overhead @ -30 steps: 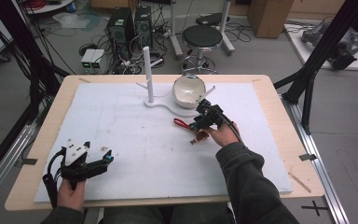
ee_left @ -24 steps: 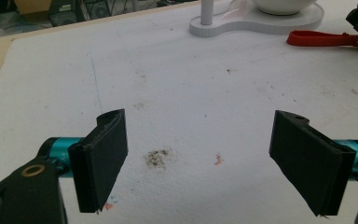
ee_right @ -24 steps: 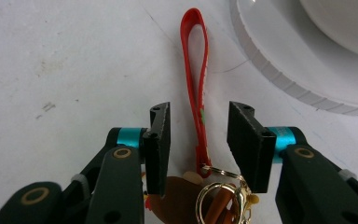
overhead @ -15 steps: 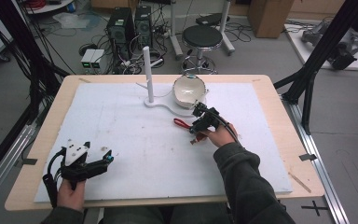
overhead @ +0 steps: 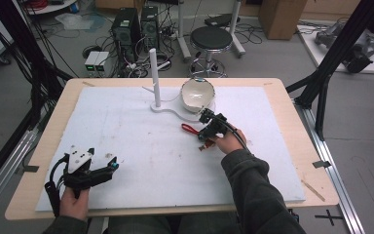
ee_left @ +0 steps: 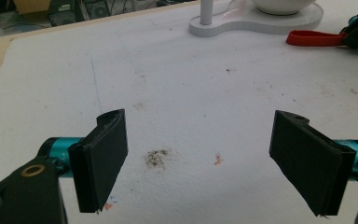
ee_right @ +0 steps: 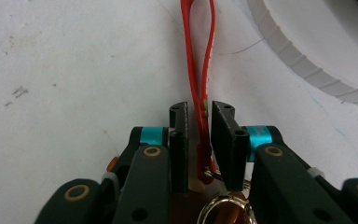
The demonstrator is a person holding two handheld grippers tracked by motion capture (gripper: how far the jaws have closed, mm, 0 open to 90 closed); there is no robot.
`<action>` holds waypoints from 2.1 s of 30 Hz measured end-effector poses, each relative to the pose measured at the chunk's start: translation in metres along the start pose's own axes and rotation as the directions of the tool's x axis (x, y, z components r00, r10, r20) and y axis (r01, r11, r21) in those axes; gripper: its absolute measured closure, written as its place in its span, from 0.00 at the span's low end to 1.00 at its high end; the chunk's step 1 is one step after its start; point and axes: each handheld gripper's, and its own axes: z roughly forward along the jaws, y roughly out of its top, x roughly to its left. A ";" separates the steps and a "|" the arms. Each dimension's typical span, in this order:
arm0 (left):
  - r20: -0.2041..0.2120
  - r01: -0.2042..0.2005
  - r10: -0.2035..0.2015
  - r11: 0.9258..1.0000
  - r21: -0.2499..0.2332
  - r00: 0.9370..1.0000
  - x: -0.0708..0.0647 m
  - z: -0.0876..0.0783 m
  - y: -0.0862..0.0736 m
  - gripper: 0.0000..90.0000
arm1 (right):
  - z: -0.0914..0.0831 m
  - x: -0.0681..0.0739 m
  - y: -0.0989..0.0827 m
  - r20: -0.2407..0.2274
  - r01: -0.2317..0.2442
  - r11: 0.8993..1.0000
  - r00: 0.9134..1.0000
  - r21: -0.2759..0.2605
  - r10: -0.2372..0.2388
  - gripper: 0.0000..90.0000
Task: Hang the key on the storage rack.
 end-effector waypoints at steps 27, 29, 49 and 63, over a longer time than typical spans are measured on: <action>-0.004 0.003 -0.003 1.000 -0.002 1.000 0.000 0.000 0.000 0.22 | -0.016 -0.004 -0.005 -0.031 -0.039 0.992 0.999 -0.118 0.036 0.93; -0.003 0.001 -0.001 1.000 -0.003 1.000 0.000 0.000 0.000 0.22 | -0.018 -0.004 -0.007 -0.037 -0.045 0.991 0.998 -0.126 0.041 0.93; -0.007 0.005 -0.005 1.000 -0.006 1.000 0.000 -0.001 0.000 0.22 | -0.043 0.000 -0.011 -0.069 -0.044 0.965 0.997 -0.260 0.027 0.95; -0.008 0.004 -0.004 1.000 -0.008 1.000 0.000 -0.001 0.000 0.22 | -0.060 0.005 -0.012 -0.061 -0.044 0.915 0.998 -0.401 0.021 0.96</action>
